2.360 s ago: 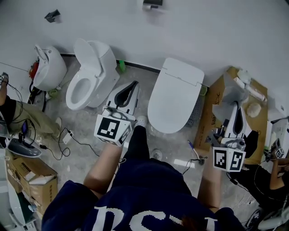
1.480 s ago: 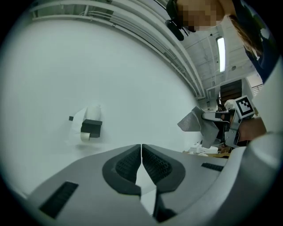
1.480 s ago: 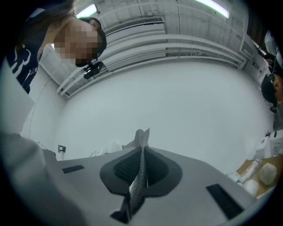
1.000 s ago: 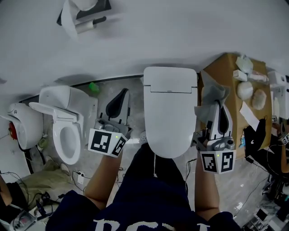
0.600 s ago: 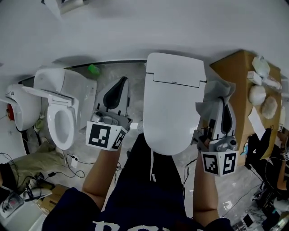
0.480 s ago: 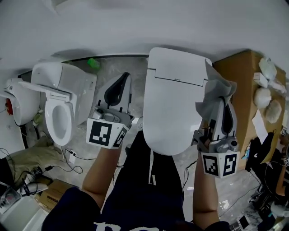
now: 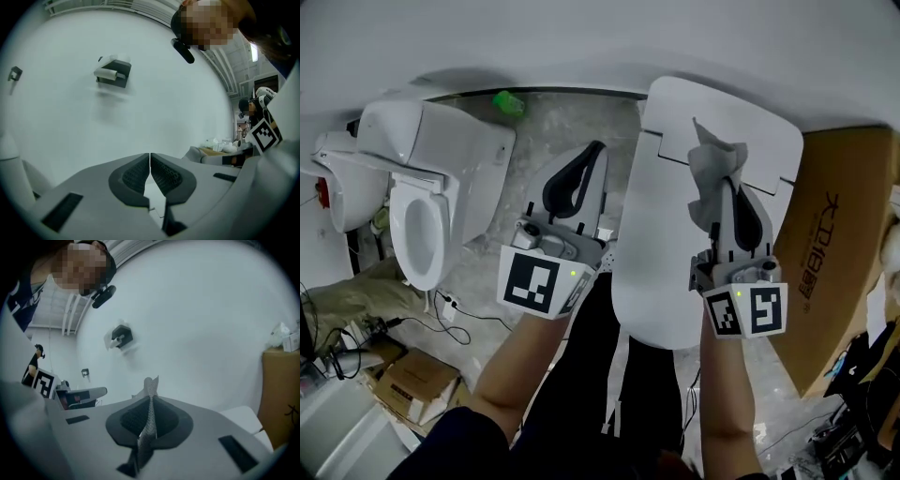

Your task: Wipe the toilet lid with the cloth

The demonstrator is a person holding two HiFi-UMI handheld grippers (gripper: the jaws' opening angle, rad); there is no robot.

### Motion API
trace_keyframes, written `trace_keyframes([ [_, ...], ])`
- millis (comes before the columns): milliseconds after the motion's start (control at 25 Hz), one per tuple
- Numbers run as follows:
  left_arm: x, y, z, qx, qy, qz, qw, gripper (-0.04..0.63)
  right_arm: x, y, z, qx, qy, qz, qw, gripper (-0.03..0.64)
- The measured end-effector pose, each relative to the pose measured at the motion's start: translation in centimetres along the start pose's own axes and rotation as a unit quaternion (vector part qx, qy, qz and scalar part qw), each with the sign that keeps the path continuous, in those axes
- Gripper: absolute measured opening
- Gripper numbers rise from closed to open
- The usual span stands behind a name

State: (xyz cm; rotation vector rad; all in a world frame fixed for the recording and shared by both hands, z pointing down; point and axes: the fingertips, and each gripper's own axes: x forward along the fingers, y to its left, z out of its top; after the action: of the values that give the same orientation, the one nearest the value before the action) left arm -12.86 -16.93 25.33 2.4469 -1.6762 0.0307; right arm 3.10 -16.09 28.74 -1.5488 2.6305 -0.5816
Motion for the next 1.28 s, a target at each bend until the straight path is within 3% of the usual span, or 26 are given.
trace_keyframes([
  [280, 0.2, 2.3, -7.6, -0.02, 0.032, 0.005, 0.9993, 0.02, 5.7, -0.7, -12.5, -0.028, 0.106, 0.007, 0.994, 0.025],
  [520, -0.4, 3.5, -10.8, -0.026, 0.056, 0.003, 0.9981, 0.02, 8.9, -1.3, -19.5, -0.06, 0.197, 0.001, 0.979, 0.025],
  [840, 0.0, 4.8, -11.6, -0.029, 0.065, 0.0, 0.9975, 0.02, 12.4, -1.3, -22.3, -0.132, 0.251, -0.006, 0.959, 0.026],
  [1080, 0.2, 5.0, -12.2, -0.032, 0.072, -0.004, 0.9969, 0.02, 13.0, -0.7, -23.7, -0.229, 0.276, -0.024, 0.933, 0.028],
  [1280, 0.4, 4.6, -12.4, -0.03, 0.076, -0.011, 0.9966, 0.02, 13.0, -0.7, -23.8, -0.229, 0.282, -0.018, 0.932, 0.026],
])
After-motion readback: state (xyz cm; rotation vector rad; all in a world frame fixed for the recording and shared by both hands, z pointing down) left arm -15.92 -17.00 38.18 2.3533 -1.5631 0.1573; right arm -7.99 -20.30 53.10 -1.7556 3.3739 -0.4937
